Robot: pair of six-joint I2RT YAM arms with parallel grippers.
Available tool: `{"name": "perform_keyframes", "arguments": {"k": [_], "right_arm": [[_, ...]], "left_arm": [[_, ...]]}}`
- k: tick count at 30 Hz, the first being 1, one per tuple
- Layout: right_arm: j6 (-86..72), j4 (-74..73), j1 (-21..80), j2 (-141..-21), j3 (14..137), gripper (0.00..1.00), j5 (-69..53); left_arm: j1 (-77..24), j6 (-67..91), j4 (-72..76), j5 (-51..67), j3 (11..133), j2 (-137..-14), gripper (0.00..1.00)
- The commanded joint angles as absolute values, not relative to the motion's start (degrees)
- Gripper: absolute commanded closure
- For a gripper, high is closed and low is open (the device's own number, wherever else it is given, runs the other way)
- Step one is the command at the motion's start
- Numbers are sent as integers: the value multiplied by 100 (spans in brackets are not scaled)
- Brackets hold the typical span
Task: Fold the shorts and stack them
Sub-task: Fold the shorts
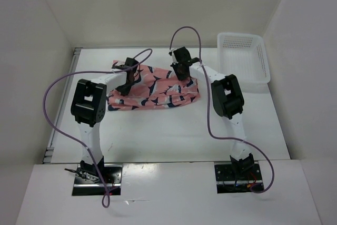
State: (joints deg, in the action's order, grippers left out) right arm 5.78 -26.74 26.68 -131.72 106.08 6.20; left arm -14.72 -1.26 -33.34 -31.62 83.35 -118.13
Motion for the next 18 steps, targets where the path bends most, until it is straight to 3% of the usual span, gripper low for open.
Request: {"name": "perform_keyframes", "arguments": {"k": [1, 4, 8, 11, 15, 18], "right_arm": [[431, -2575, 2628, -12869, 10969, 88, 818], [378, -2575, 2628, -12413, 10916, 80, 449], [325, -2479, 2628, -11710, 10531, 74, 141], [377, -2320, 2628, -11226, 10108, 73, 62], [439, -2373, 2558, -10855, 9546, 73, -166], [439, -2505, 2505, -10784, 9291, 71, -473]], "left_arm": [[-1477, 0, -2769, -2769, 8569, -11524, 40], [-1354, 0, -2698, -2769, 8727, -10839, 32], [-801, 0, -3321, -2253, 9122, -10399, 34], [-249, 0, -3551, -1908, 8834, -10179, 41], [307, 0, -3753, -954, 8009, -9993, 67], [535, 0, -3832, 127, 7788, -9993, 69]]}}
